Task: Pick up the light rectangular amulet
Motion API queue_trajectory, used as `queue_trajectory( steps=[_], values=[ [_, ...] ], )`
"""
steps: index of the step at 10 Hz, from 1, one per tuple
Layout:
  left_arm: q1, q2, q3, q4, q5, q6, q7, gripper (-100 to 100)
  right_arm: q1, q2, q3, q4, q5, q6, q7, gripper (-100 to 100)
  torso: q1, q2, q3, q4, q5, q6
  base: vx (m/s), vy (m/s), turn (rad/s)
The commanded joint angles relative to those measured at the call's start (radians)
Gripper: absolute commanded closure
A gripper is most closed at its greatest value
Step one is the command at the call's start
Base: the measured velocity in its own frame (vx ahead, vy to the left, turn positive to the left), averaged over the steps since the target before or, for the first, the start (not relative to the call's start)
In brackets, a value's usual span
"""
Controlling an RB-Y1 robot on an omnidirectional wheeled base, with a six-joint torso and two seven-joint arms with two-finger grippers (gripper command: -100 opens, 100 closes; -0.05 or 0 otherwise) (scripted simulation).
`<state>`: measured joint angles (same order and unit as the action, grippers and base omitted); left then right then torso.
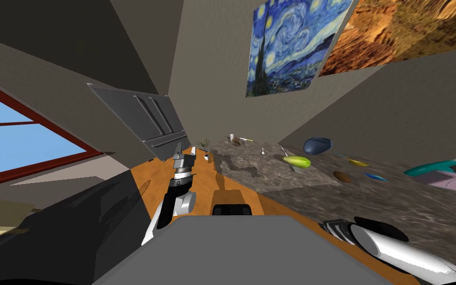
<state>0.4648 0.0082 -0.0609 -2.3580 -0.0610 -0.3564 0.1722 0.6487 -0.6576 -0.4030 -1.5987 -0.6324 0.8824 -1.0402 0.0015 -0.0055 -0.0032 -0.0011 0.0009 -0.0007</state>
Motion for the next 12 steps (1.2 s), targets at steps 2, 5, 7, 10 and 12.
queue_trajectory(
  steps=[2, 5, 7, 10, 12],
  values=[
    [0.000, 0.000, 0.000, 0.000, 0.000, 0.000, 0.000, 0, 0.002, -0.015, -0.013, 0.011, -0.027, 0.062, -0.036, -100, -0.001, 0.001, 0.000, 0.000, 0.000, 0.000, 0.044, 0.014, 0.017],
    [0.000, 0.000, 0.000, 0.000, 0.000, 0.000, 0.000, 0, 0.006, -0.063, -0.057, 0.057, -0.110, 0.154, -0.127, -100, -0.002, 0.001, 0.001, 0.000, -0.001, 0.000, 0.064, 0.009, 0.102],
    [0.000, 0.000, 0.000, 0.000, 0.000, 0.000, 0.000, 0, 0.007, -0.086, -0.079, 0.077, -0.151, 0.209, -0.173, -100, -0.002, 0.000, 0.000, 0.000, -0.001, 0.001, 0.084, -0.012, 0.083],
    [0.000, 0.000, 0.000, 0.000, 0.000, 0.000, 0.000, 0, 0.008, -0.108, -0.100, 0.096, -0.190, 0.288, -0.227, -100, -0.004, -0.001, -0.001, 0.000, -0.001, 0.000, 0.078, -0.029, 0.092],
    [0.000, 0.000, 0.000, 0.000, 0.000, 0.000, 0.000, 0, 0.009, -0.130, -0.120, 0.113, -0.228, 0.337, -0.270, -100, -0.005, -0.001, 0.000, 0.000, -0.001, 0.000, 0.077, -0.038, 0.108]
  ],
)
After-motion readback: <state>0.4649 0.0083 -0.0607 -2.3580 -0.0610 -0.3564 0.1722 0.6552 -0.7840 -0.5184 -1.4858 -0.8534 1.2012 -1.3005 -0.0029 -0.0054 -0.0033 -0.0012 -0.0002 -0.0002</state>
